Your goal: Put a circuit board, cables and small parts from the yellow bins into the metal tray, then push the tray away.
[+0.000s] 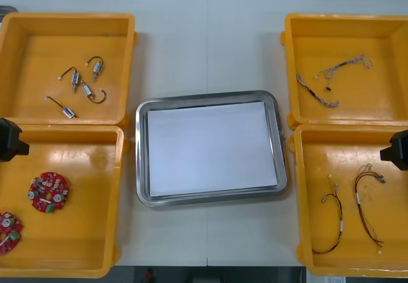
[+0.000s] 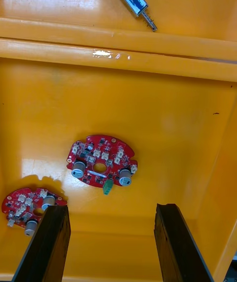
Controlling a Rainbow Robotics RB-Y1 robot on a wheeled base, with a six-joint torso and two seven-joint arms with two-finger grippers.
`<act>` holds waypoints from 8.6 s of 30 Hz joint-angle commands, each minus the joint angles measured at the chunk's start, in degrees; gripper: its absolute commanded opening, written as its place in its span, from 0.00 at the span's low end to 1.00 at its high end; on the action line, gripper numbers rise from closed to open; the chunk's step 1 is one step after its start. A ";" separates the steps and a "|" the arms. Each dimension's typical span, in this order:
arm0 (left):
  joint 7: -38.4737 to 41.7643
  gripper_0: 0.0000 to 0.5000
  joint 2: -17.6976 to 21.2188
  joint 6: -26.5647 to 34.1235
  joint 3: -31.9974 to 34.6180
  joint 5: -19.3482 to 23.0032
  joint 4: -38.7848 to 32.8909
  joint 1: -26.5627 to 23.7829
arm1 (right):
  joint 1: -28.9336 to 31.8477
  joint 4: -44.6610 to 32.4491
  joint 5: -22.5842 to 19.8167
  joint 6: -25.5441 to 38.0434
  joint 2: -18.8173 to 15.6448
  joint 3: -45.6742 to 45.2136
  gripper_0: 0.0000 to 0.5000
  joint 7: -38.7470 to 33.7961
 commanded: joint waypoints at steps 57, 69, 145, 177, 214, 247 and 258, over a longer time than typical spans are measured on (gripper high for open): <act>-5.69 1.00 2.20 0.27 1.84 0.47 -0.21 0.32 | -0.50 -1.85 0.18 0.12 -0.11 0.67 1.00 -1.82; -5.69 1.00 2.20 0.27 1.84 0.47 -0.21 0.32 | -0.50 -1.85 0.18 0.12 -0.11 0.67 1.00 -1.82; -18.69 1.00 5.81 -40.65 -6.16 -9.99 3.75 35.56 | 18.22 10.54 5.19 -30.95 1.65 14.65 1.00 3.72; -20.45 1.00 5.81 -49.79 -12.84 -13.25 11.22 35.65 | 20.33 12.47 7.13 -32.80 1.65 17.99 1.00 3.98; -19.92 0.00 6.25 -27.20 -2.56 -7.44 -0.74 26.59 | 18.84 -3.35 5.02 -16.62 1.03 7.53 0.00 4.15; -4.72 0.00 5.72 -2.07 -24.53 2.75 -9.61 -13.04 | -2.08 -9.94 -23.64 0.12 -19.01 2.17 0.00 4.95; 7.76 0.00 -2.10 0.27 -37.28 1.87 -6.98 -27.37 | -7.27 -12.31 -23.11 0.12 -23.58 10.95 0.00 4.86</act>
